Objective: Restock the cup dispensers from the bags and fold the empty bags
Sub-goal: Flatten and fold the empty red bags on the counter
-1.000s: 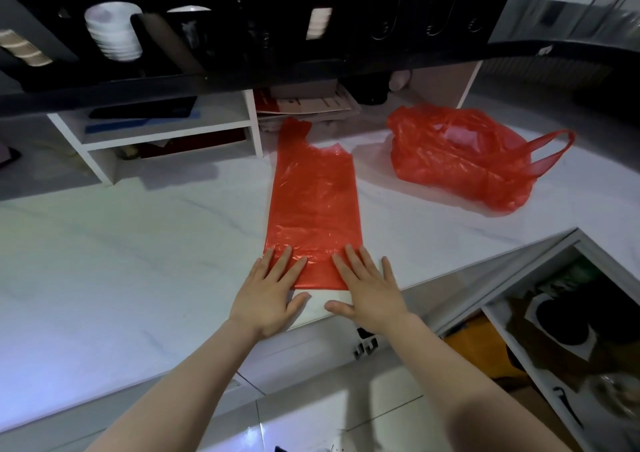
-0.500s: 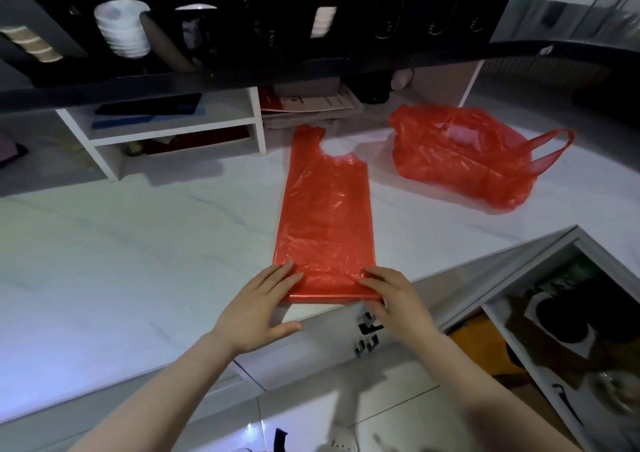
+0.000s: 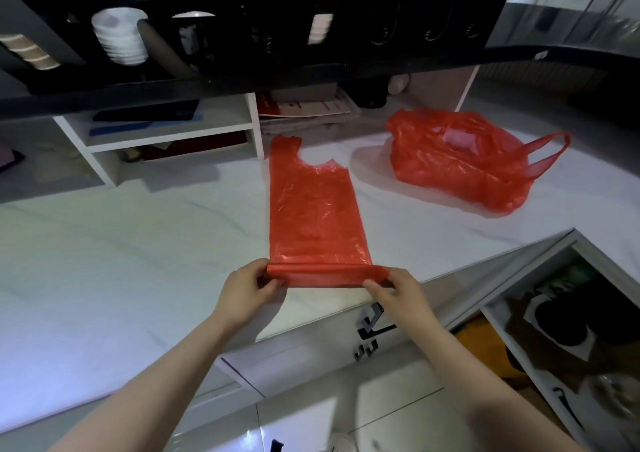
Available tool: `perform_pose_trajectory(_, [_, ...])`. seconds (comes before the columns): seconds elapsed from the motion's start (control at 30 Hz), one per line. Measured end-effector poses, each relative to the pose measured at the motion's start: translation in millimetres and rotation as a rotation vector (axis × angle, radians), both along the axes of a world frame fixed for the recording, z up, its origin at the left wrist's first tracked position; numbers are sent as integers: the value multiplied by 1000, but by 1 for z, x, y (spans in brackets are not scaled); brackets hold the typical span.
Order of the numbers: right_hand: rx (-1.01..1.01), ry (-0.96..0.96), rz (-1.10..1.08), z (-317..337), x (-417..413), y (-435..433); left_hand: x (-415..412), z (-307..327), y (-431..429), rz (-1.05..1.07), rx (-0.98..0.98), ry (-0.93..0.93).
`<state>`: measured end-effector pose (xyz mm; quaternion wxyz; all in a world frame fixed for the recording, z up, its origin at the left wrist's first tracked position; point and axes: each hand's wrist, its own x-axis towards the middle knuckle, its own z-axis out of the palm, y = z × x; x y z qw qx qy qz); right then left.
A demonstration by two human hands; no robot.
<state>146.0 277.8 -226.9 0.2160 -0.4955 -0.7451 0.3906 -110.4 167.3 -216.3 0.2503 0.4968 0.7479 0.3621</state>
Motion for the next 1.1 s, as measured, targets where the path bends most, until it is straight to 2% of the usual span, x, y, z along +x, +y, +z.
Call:
perform_pose_trajectory(0.07, [73,-104,-10,-5,0,3,0,-2,2,23,0,46])
perform_pose_trajectory(0.13, [144,-128,-91,-5,-4,4,1,-4,1,41,-1,33])
perform_pose_trajectory(0.33, [126,-204,-92,-3,-11,12,1,-7,-2,78,17,-32])
perform_pose_trajectory(0.6, [190,-177,-196,-15,-18,11,9,-7,3,218,38,-75])
perform_pose_trajectory(0.8, [267,-199,-208,-21,-20,9,21,-8,9,191,51,103])
perform_pose_trajectory(0.97, [312,-220,-190,-22,-18,7,29,-10,5,286,90,132])
perform_pose_trajectory(1.03, [328,-240,-185,-22,-18,6,31,-11,3,244,177,288])
perform_pose_trajectory(1.1, [332,-274,-172,-21,-18,6,32,-8,8,49,240,536])
